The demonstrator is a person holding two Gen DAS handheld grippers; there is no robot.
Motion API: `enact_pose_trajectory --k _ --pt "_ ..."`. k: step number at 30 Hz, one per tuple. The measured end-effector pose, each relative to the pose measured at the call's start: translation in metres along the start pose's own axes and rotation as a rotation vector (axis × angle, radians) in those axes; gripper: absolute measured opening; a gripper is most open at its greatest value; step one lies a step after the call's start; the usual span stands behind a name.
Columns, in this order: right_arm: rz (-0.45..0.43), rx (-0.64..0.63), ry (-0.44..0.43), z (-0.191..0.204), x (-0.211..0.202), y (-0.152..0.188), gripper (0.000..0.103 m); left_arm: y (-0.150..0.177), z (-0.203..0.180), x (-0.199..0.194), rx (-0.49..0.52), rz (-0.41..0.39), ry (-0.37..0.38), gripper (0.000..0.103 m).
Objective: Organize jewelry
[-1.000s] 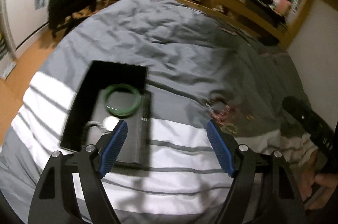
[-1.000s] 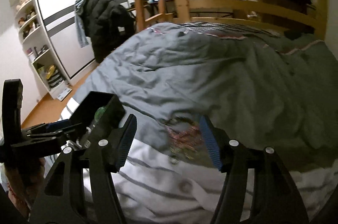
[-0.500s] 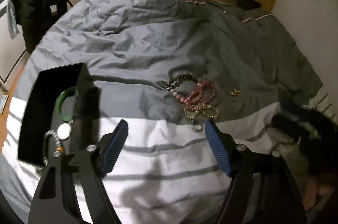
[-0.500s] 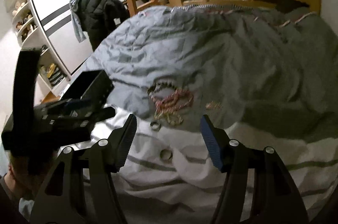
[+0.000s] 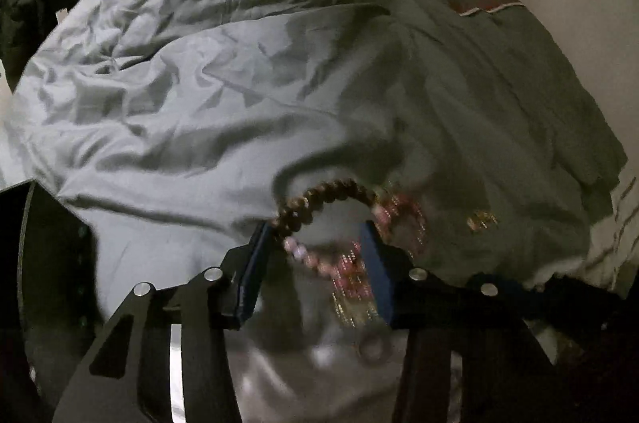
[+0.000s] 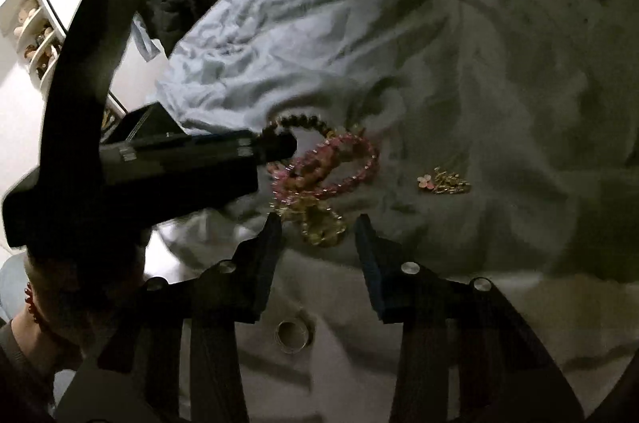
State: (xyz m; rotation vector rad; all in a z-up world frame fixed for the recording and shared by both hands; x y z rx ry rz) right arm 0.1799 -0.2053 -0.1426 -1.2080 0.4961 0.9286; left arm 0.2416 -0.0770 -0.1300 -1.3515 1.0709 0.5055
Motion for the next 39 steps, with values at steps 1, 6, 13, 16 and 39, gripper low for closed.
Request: enact_pose_trajectory --k 1,6,13,16,39 --pt "0.013 0.004 0.002 -0.002 0.007 0.0 0.038 -0.003 0.002 0.007 -0.003 0.008 -0.007 0.034" --pt "0.05 -0.007 -0.004 -0.007 0.027 0.001 0.012 -0.004 0.006 0.019 -0.002 0.033 -0.016 0.014" --pt "-0.074 0.06 -0.023 -0.021 0.001 -0.011 0.008 -0.011 0.004 0.004 -0.007 -0.003 -0.001 0.008" --pt "-0.118 0.092 -0.031 -0.027 -0.013 -0.015 0.008 -0.01 0.005 -0.004 -0.012 -0.018 0.003 0.003" --pt "-0.255 0.129 -0.079 -0.021 -0.087 -0.017 0.008 0.003 0.007 -0.087 -0.036 -0.106 0.011 0.003"
Point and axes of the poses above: each gripper's, at about its wrist camera, not at the fingertips, and x roughly the way its jaws point, z to its left, y to its underside, the point moved 1 cm from there along x, roughly the way its jaws point, and after that the axes turned 2 degrees about -x, right-handed, at the moved point
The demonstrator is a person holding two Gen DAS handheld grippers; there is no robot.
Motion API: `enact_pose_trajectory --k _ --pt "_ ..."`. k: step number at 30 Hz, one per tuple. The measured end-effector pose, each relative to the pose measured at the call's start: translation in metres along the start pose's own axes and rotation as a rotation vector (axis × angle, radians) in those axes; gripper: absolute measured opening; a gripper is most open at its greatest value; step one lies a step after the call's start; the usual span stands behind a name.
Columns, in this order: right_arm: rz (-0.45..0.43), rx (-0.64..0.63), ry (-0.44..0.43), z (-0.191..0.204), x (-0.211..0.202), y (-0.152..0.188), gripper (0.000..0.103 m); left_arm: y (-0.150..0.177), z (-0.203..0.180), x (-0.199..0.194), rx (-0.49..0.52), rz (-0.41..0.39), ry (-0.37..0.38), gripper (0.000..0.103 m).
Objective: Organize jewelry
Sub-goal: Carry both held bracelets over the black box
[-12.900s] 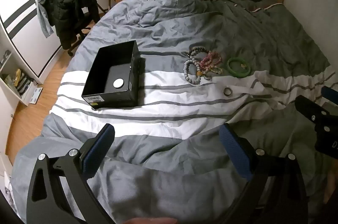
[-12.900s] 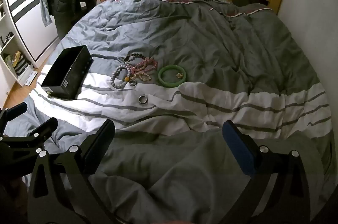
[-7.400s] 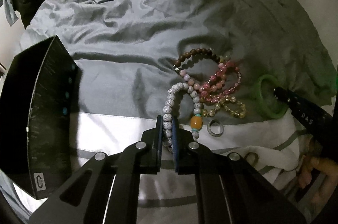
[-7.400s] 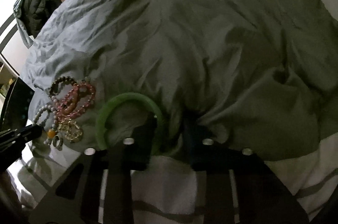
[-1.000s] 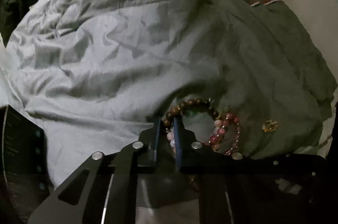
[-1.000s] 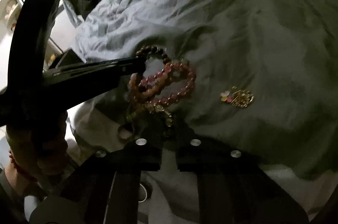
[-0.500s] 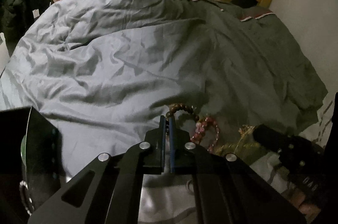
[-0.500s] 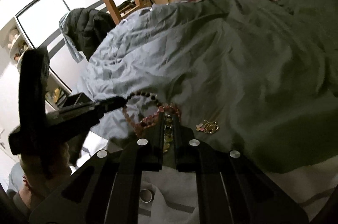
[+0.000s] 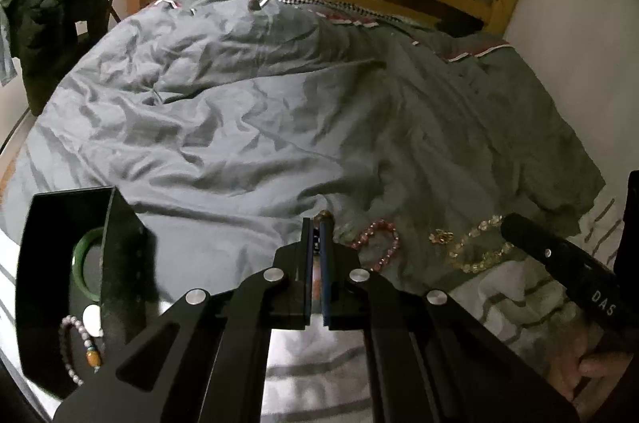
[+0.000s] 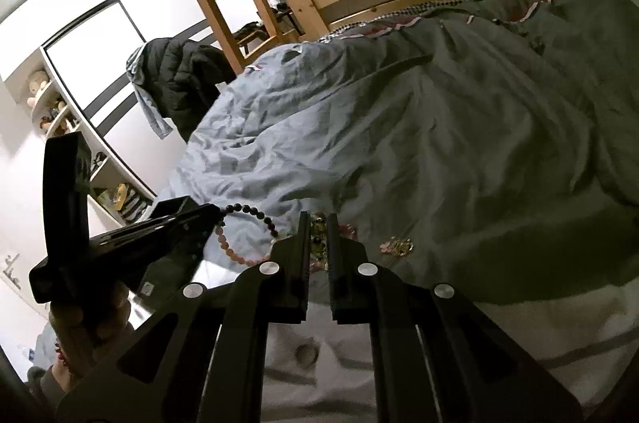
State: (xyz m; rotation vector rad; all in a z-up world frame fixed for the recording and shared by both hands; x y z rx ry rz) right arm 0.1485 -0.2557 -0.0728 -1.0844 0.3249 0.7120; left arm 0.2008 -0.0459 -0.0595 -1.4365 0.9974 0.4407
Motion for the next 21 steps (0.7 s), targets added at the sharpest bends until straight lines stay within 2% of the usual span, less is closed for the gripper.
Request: enact_pose_trajectory --k 6,21 --pt "-0.019 0.024 -0.081 0.011 -0.029 0.0 0.009 0.005 -0.005 -0.02 0.015 -0.009 0.009 0.003" --pt "-0.041 0.035 -0.17 0.046 -0.068 -0.004 0.009 0.025 0.004 -0.079 0.032 -0.021 0.012 0.003"
Point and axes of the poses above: each gripper's, at about its wrist camera, not at the fingertips, and x roughly the way its jaws point, z to its left, y to its underside, the point moved 1 cm from there along x, roughly the way its jaws point, and after that the axes turned 2 degrees about -x, right-handed, at the moved point
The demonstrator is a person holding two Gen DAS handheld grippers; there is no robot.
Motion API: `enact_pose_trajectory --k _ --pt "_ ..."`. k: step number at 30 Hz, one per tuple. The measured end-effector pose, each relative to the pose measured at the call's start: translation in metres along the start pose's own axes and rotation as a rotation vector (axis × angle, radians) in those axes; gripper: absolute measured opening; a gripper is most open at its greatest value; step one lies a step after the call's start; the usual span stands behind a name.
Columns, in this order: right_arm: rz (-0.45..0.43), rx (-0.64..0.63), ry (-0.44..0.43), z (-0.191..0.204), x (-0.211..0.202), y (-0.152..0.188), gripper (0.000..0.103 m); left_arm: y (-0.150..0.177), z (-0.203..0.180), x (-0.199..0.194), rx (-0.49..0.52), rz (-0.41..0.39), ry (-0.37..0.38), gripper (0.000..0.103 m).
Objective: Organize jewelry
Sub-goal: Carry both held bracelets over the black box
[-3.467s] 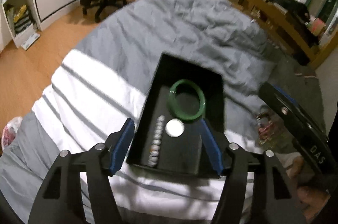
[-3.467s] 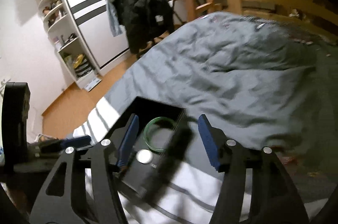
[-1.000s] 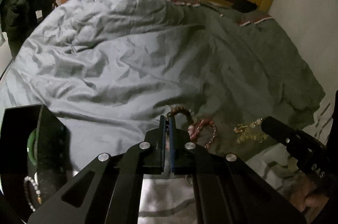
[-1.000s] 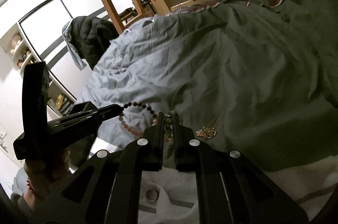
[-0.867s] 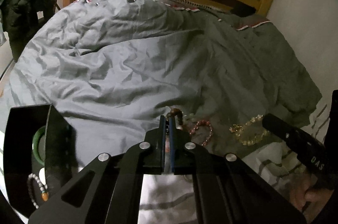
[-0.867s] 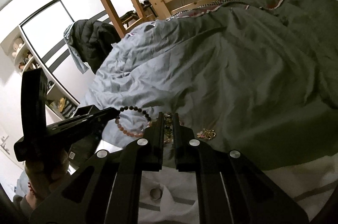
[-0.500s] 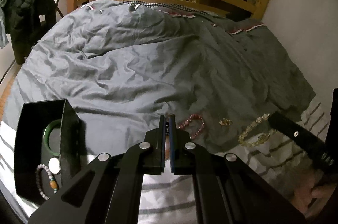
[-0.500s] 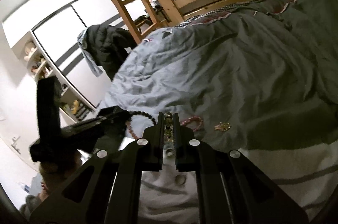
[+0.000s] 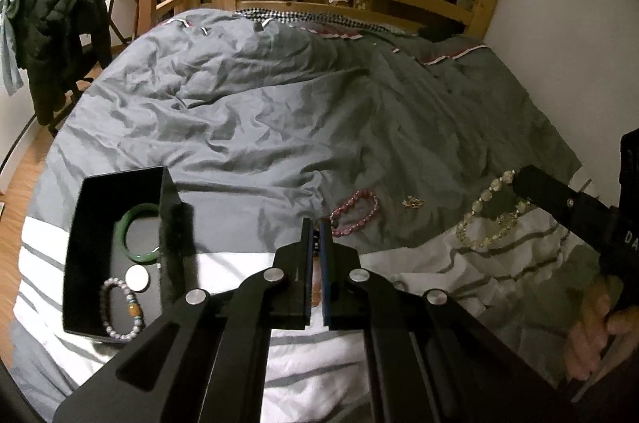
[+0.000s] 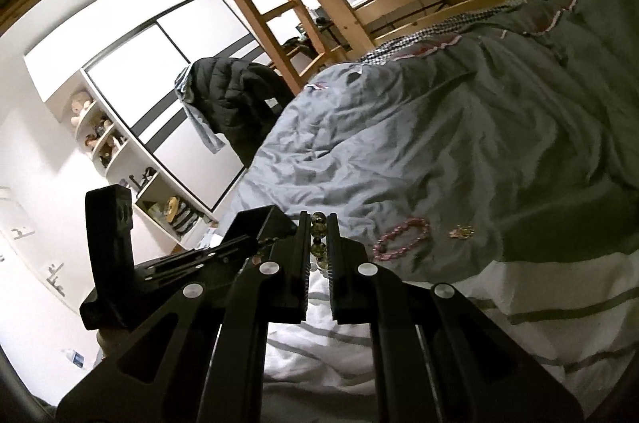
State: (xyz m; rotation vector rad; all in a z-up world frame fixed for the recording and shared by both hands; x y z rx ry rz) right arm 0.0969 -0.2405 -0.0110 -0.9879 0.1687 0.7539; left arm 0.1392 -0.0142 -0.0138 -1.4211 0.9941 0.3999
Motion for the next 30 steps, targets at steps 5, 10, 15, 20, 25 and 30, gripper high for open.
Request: enact_pose_trajectory --k 5,10,15,20,25,30 --pt "0.011 -0.009 -0.017 0.016 0.001 -0.001 0.009 -0.001 0.01 -0.016 -0.005 -0.015 0.02 0.003" --pt "0.032 -0.032 -0.021 0.032 0.011 -0.001 0.009 -0.004 0.028 -0.034 -0.024 -0.034 -0.005 0.003" --pt "0.049 -0.058 -0.027 0.05 0.027 -0.001 0.009 -0.003 0.051 -0.043 -0.013 -0.05 -0.047 0.003" --pt "0.076 -0.089 -0.051 0.073 0.053 -0.003 0.009 -0.005 0.077 -0.047 -0.049 -0.049 -0.074 0.003" --pt "0.11 -0.133 -0.085 0.101 0.08 -0.007 0.009 -0.003 0.1 -0.046 -0.072 -0.032 -0.148 0.003" --pt "0.151 -0.17 -0.112 0.127 0.113 -0.008 0.009 0.002 0.128 -0.045 -0.111 -0.018 -0.181 0.003"
Point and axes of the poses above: each gripper's, at about its wrist camera, not at the fingertips, and x roughly the way its jaws point, z to its left, y to its underside, the point moved 1 cm from there along x, roughly the way its jaws point, and after that the axes turned 2 degrees about -x, right-handed, at the moved point
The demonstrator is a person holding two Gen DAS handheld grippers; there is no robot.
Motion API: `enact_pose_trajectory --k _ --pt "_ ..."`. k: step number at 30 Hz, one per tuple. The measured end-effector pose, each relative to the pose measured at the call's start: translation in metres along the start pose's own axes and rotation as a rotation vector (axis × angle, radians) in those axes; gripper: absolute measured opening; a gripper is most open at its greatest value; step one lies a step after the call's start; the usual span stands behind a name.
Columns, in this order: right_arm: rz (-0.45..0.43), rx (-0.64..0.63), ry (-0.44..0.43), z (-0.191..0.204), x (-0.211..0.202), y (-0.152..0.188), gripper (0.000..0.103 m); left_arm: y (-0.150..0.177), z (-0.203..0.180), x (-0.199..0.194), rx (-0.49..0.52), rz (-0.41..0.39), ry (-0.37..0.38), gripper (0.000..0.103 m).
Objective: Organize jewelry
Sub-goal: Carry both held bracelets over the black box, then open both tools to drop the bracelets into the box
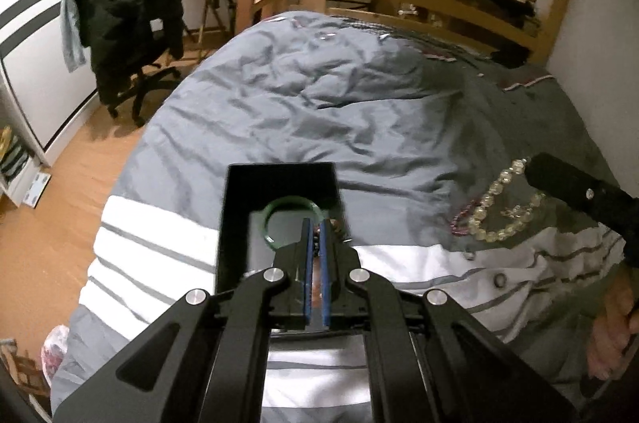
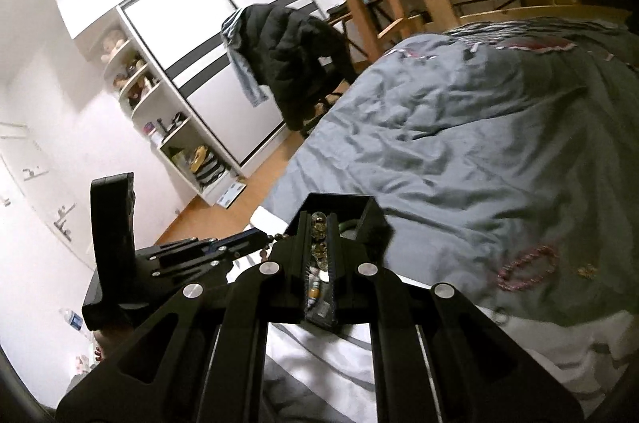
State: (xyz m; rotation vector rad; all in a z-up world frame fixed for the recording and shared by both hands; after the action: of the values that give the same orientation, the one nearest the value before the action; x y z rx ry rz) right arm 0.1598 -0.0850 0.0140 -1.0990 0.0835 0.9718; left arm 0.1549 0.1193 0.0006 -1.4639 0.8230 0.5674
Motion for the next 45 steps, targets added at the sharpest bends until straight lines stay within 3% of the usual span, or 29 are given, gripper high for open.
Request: enact_pose_trajectory --k 9,27,29,31,33,35,37,40,42,45 --pt "0.078 -0.04 -0.032 0.026 0.052 0.0 0.008 0.003 0.027 0.003 -0.043 0.032 -0.049 0.003" --pt "0.244 0.005 -0.061 0.024 0.137 0.021 0.01 0.006 0.056 0.021 -0.144 0.094 -0.092 0.004" --pt "0.254 0.011 -0.054 0.02 0.14 0.023 0.014 0.005 0.057 0.022 -0.151 0.094 -0.087 0.009" --pt "0.262 0.023 -0.048 0.016 0.14 0.025 0.032 0.004 0.056 0.021 -0.152 0.08 -0.094 0.05" --pt "0.256 0.046 -0.066 0.01 0.135 0.026 0.047 0.002 0.053 0.014 -0.138 0.036 -0.115 0.055" --pt "0.258 0.054 -0.059 0.005 0.129 0.025 0.055 0.001 0.052 0.009 -0.141 0.02 -0.089 0.056" --pt "0.232 0.052 -0.041 0.001 0.119 0.021 0.057 0.0 0.051 0.008 -0.147 0.008 -0.076 0.065" --pt "0.183 0.049 -0.005 -0.01 0.091 0.016 0.061 0.0 0.041 0.008 -0.125 0.002 -0.059 0.066" --pt "0.154 0.04 0.037 -0.019 0.069 0.014 0.076 0.0 0.028 0.007 -0.101 -0.011 -0.04 0.07" --pt "0.116 0.037 0.091 -0.036 0.032 0.015 0.08 -0.001 0.002 0.004 -0.057 -0.052 -0.014 0.081"
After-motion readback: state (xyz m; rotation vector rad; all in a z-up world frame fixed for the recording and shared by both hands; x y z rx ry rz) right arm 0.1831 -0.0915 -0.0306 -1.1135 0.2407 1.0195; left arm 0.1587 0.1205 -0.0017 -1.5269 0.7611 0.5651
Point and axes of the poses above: each gripper's, at about its wrist camera, not at the fingertips, and x roughly the way its jaws point, z to its left, y to its underside, the point moved 1 cm from there along x, roughly the way its jaws point, and after that the axes turned 2 degrees about -x, right-handed, at the moved point
